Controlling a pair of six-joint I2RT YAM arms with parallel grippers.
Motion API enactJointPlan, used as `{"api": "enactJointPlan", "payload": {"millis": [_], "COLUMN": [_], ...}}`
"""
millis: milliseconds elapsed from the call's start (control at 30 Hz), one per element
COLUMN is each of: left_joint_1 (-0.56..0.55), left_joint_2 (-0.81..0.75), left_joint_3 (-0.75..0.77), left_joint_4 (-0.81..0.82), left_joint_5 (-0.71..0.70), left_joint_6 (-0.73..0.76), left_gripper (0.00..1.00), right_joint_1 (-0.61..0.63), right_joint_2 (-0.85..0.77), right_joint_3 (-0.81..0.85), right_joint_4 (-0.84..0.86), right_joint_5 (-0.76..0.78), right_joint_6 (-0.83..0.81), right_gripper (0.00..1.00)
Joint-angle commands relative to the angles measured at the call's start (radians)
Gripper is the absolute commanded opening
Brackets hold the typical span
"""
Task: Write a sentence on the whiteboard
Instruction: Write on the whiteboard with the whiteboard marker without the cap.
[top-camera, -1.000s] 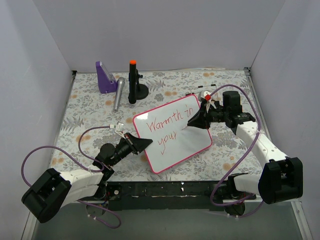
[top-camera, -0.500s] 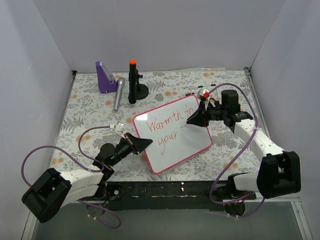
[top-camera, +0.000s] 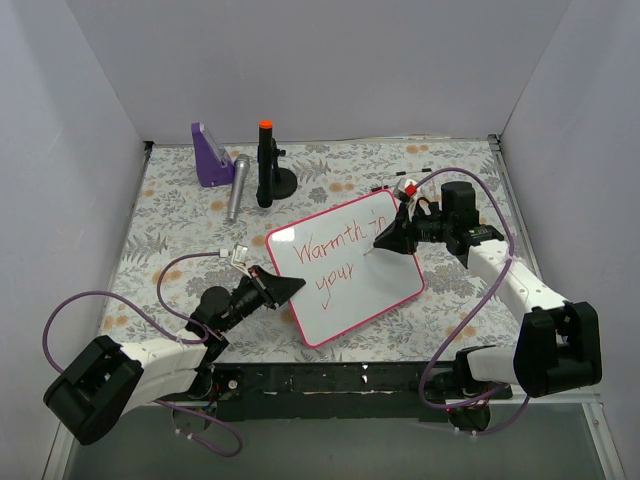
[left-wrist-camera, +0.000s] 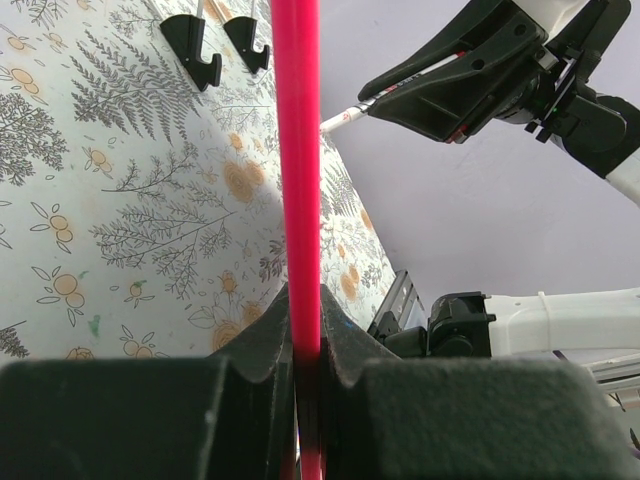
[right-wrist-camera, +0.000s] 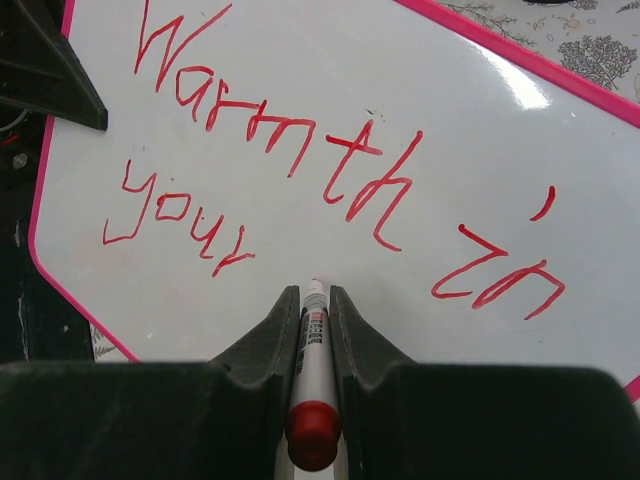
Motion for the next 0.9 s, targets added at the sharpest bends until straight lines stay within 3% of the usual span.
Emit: {"api": "enactJointPlan", "payload": {"millis": [0,467,867], "left_joint_1": [-0.004,-0.004,-0.004], "left_joint_2": [-0.012,0.005,-0.012], "left_joint_3": [-0.028,-0.028,-0.028], "left_joint_4": [0.183,0.208,0.202], "left_joint_5": [0.006,0.012,0.000], "left_joint_6": [-0.020,-0.023,-0.017], "left_gripper": [0.00,0.00,0.00], "right_joint_1": [0.005,0.035,0.043], "right_joint_2": [0.015,0.044,0.057], "right_joint_3": [0.003,0.001,0.033], "right_joint_4": [0.028,0.049,-0.084], "right_joint_5": [0.014,-0.060,-0.040], "right_joint_6": [0.003,0.028,-0.064], "right_gripper": [0.01,0.01,0.01]}}
